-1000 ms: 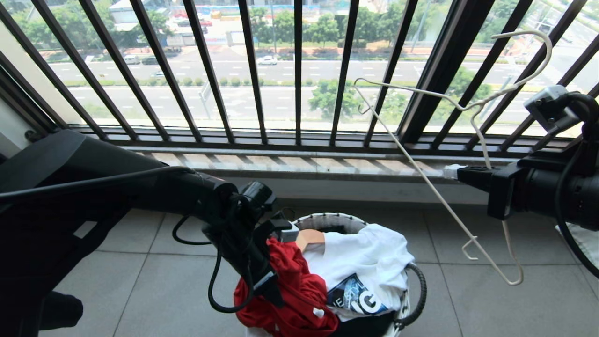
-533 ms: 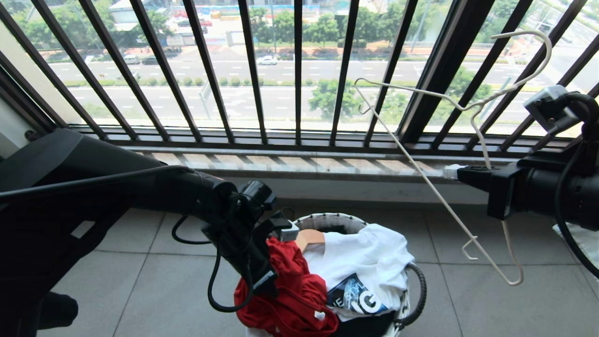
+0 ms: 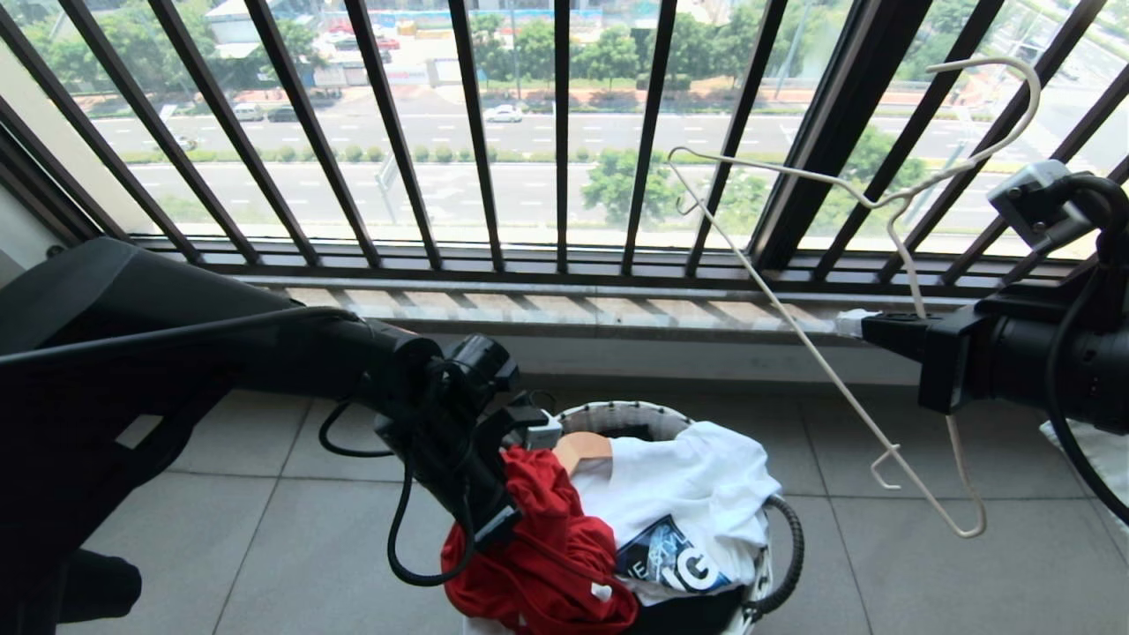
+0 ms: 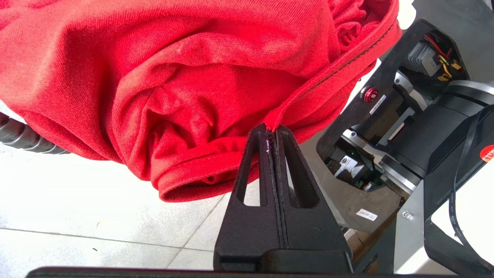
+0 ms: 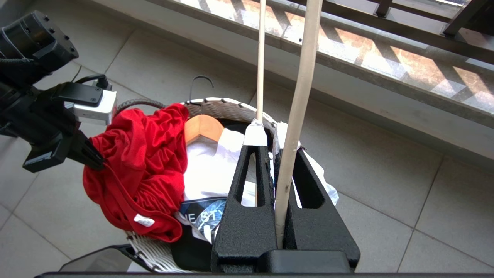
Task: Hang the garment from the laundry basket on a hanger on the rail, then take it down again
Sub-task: Pick up clothes from the basket
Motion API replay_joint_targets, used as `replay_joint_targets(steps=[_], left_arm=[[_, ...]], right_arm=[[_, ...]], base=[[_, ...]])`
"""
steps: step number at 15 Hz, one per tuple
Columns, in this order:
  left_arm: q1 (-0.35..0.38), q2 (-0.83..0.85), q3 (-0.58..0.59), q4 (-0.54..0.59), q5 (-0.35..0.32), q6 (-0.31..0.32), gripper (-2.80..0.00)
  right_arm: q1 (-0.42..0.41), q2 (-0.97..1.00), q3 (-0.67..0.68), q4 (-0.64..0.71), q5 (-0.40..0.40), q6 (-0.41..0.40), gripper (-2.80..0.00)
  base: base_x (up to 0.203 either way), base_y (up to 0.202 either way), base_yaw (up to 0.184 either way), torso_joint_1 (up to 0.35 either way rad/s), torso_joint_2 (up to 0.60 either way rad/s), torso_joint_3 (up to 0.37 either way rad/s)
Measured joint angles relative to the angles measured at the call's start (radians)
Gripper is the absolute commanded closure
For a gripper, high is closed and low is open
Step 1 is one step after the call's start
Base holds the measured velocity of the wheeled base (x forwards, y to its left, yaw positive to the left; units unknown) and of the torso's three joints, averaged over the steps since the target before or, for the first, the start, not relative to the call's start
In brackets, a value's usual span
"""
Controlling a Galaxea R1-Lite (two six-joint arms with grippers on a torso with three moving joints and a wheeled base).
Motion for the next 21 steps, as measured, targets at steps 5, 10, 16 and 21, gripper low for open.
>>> replay_joint_targets(steps=[5, 10, 16, 21], left_arm=[[0.031, -0.039, -0.022, -0.002, 0.004, -0.023, 0.0], [0.052, -0.104, -0.038, -0.001, 0.122, -0.055, 0.0], [-0.034, -0.187, -0.025, -0.04, 0.273, -0.183, 0.0], [-0.128, -0.322, 0.125, -0.275, 0.351, -0.219, 0.0]], right_arm=[[0.0, 0.0, 0.0, -0.001, -0.001, 0.0, 0.0], [0.001, 0.0, 0.0, 0.0, 0.0, 0.0, 0.0], [0.0, 0.0, 0.0, 0.0, 0.0, 0.0, 0.0], [-0.001, -0.001, -0.002, 0.0, -0.001, 0.0, 0.0]], base=[[0.0, 0.0, 0.0, 0.0, 0.0, 0.0], [0.0, 0.0, 0.0, 0.0, 0.0, 0.0], [0.0, 0.0, 0.0, 0.0, 0.0, 0.0], [0.0, 0.0, 0.0, 0.0, 0.0, 0.0]])
